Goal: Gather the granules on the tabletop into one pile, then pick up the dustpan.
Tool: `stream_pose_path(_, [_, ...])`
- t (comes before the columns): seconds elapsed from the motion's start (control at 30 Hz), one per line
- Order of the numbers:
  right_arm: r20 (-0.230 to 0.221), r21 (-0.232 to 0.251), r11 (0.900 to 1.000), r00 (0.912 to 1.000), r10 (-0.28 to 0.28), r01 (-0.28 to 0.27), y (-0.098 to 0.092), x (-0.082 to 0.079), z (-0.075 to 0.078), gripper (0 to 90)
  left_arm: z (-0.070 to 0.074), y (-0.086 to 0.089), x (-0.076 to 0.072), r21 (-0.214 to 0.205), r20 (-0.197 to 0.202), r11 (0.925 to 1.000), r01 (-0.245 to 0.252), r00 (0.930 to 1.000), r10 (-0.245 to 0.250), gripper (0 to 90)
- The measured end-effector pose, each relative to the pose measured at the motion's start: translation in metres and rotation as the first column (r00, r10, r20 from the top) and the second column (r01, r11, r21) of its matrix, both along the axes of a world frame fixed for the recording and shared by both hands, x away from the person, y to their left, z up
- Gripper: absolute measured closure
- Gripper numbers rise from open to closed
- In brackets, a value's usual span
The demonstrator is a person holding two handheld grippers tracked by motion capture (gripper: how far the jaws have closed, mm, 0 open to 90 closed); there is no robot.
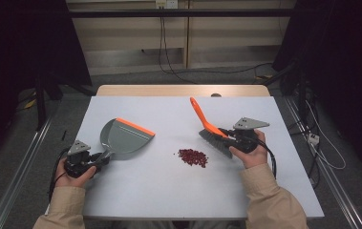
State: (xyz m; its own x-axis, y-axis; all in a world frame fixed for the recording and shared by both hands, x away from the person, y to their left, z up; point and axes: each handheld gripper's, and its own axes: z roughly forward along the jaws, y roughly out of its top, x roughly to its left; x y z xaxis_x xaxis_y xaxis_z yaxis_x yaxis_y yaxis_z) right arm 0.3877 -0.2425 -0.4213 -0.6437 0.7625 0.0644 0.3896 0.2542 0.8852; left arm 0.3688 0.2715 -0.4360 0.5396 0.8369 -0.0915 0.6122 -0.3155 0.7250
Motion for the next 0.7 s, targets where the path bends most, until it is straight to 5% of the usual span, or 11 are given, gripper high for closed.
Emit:
stream_pose_path(0.4, [-0.009, -0.003, 0.9997, 0.9997, -0.024, 0.024, -0.004, -0.003, 0.000, 71.3, 0.000, -0.016, 0.019, 0.051, -0.062, 0.9981, 0.033, 0.9976, -0.030, 52.9])
stream_pose_path(0.7, [-0.018, -0.011, 0.9990, 0.9989, -0.043, 0.043, -0.005, -0.003, -0.002, 71.3, -0.005, -0.019, 0.027, 0.065, -0.081, 0.9970, 0.044, 0.9960, -0.038, 62.8])
